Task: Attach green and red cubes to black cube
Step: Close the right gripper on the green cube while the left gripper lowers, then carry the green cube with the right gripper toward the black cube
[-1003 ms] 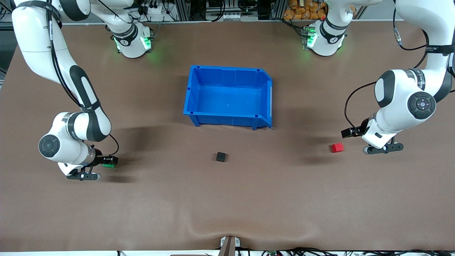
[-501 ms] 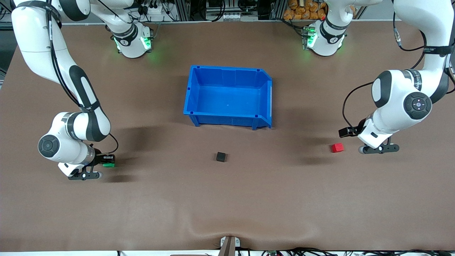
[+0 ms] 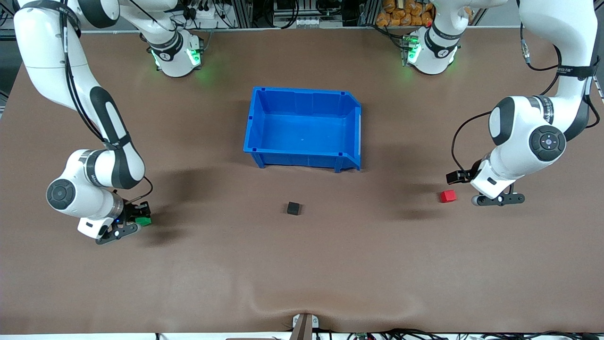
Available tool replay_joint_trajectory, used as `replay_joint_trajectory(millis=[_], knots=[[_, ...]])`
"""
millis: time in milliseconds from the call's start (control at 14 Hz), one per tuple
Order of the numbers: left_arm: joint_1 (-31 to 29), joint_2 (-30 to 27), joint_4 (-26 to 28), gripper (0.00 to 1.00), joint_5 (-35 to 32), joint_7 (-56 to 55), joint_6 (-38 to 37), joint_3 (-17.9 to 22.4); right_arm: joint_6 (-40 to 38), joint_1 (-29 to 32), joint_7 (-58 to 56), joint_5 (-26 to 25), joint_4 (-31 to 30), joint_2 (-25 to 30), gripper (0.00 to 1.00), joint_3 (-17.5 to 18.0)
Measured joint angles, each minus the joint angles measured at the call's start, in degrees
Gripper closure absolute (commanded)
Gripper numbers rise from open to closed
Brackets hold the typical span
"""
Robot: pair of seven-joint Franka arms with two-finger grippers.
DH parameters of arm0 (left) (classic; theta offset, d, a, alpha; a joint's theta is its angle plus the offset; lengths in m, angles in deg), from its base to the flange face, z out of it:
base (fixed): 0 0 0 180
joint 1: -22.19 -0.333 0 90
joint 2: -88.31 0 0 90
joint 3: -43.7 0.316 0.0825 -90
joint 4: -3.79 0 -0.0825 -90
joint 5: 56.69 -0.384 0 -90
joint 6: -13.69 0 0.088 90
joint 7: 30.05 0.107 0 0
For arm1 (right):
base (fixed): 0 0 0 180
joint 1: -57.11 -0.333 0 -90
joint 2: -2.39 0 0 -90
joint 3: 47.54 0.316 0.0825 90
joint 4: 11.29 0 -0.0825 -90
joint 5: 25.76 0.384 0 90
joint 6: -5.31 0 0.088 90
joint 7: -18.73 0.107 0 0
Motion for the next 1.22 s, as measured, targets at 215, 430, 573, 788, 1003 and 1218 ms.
replay_joint_trajectory(millis=[215, 430, 573, 788, 1003, 1218], knots=[[-0.03, 0.01, 0.4, 0.0, 0.0, 0.0, 0.0, -0.26, 0.0, -1.42, -7.95, 0.04, 2.49, 0.01, 0.99, 0.39], [-0.15, 0.36, 0.62, 0.0, -0.05, 1.09, 0.0, -0.24, 0.01, -3.91, -13.95, 0.12, 4.84, 0.02, 0.99, 0.73], [-0.21, 0.89, 0.65, 0.0, -0.11, 1.17, 0.0, -0.24, 0.01, -6.48, -15.3, 0.12, 6.39, 0.02, 1.0, 0.92], [-0.46, 1.44, 0.7, 0.0, -0.15, 1.17, 0.27, -0.23, 0.01, -10.98, -15.37, 0.12, 7.52, 0.02, 1.0, 1.01], [-0.48, 2.29, 1.84, 0.0, -0.16, 1.17, 3.41, -0.23, -1.95, -14.4, -15.37, 0.12, 9.0, -0.05, 1.0, 1.02], [-1.0, 3.27, 3.34, 0.0, -0.16, 1.17, 6.45, -0.2, -8.59, -16.35, -15.38, 0.12, 13.36, -0.62, 1.0, 1.02]])
